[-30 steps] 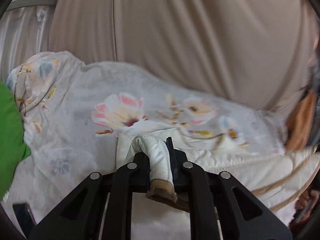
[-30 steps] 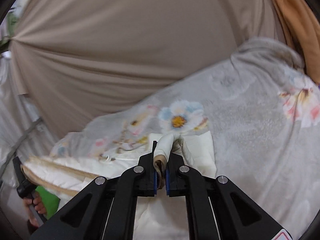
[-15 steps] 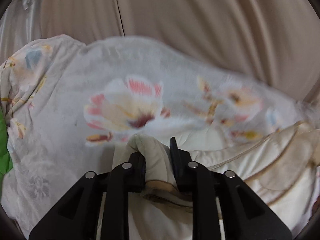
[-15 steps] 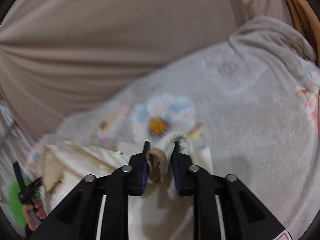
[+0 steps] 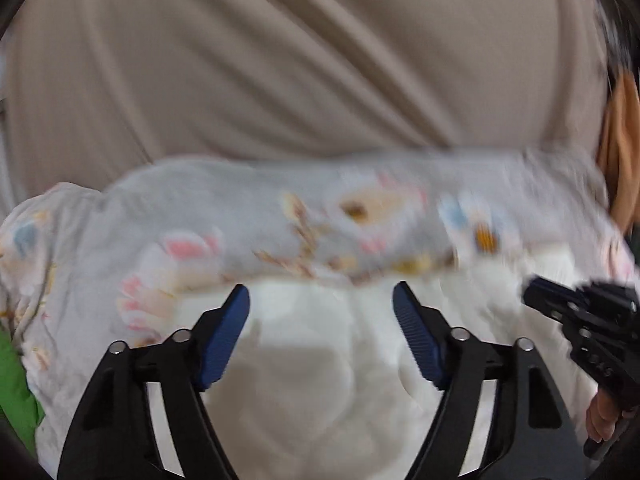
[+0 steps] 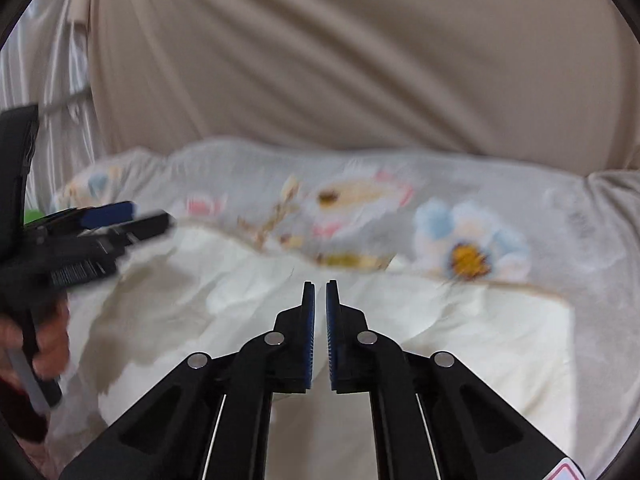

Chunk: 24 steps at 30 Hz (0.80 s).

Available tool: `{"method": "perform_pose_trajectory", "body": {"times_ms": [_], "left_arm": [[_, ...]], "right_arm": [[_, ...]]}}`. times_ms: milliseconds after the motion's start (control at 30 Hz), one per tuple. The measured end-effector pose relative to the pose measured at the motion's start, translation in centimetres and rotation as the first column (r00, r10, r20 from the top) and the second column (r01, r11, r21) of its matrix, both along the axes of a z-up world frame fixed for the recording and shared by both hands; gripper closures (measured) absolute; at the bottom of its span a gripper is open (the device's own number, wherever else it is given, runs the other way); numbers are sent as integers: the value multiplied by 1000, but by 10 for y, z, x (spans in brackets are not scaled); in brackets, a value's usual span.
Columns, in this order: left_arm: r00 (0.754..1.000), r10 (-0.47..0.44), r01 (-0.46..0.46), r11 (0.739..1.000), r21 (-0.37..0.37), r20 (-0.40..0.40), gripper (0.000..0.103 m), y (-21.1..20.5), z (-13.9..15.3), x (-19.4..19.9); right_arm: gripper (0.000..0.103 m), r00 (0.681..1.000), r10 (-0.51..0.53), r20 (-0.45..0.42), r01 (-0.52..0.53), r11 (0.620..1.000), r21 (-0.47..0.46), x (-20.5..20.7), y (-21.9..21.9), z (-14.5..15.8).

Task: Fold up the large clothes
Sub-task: 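Fold the hem up toward the collar and smooth it with both tools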

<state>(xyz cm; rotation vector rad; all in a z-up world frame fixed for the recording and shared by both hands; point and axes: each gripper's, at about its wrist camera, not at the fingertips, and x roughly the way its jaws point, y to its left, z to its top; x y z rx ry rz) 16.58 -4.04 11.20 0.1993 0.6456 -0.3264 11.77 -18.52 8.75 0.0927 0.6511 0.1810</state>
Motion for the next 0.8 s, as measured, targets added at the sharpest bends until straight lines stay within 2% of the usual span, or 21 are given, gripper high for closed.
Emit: {"method": "perform_pose_trajectory", "body": {"times_ms": [100,167,267,467,567,667,700,800], "left_arm": [[992,-12,19,998,54,-125,35,-24,-56,9],[992,-1,10,997,70,-123,34,-25,-74,9],[994,7,3,996,89,-109,33,-25,-79,4],[996,19,-9,993,121,-84,31,-28,-89,0],[996,19,-9,993,117,-85,31,-24,-87,3],[996,22,-11,992,127,-83,31,-24,-89,2],[997,24,-13,990,137,-76,31,-25,-91,1],[998,29,-20,988,156,-57,30,-28,-94,-1]], "right_arm": [[103,995,-2,-95,-3,999,-50,13,6,-37],[103,995,-3,-103,-3,998,-57,8,-4,-48],[103,993,-79,-93,70,992,-102,-2,-29,-53],[103,967,-230,-106,221,971,-97,-11,-86,-68],[103,957,-268,-110,254,960,-120,-13,-99,-72],[103,935,-336,-111,321,938,-135,-19,-98,-62],[99,942,-319,-101,307,945,-117,-25,-90,-53],[98,980,-179,-91,174,983,-60,-34,-56,-36]]}}
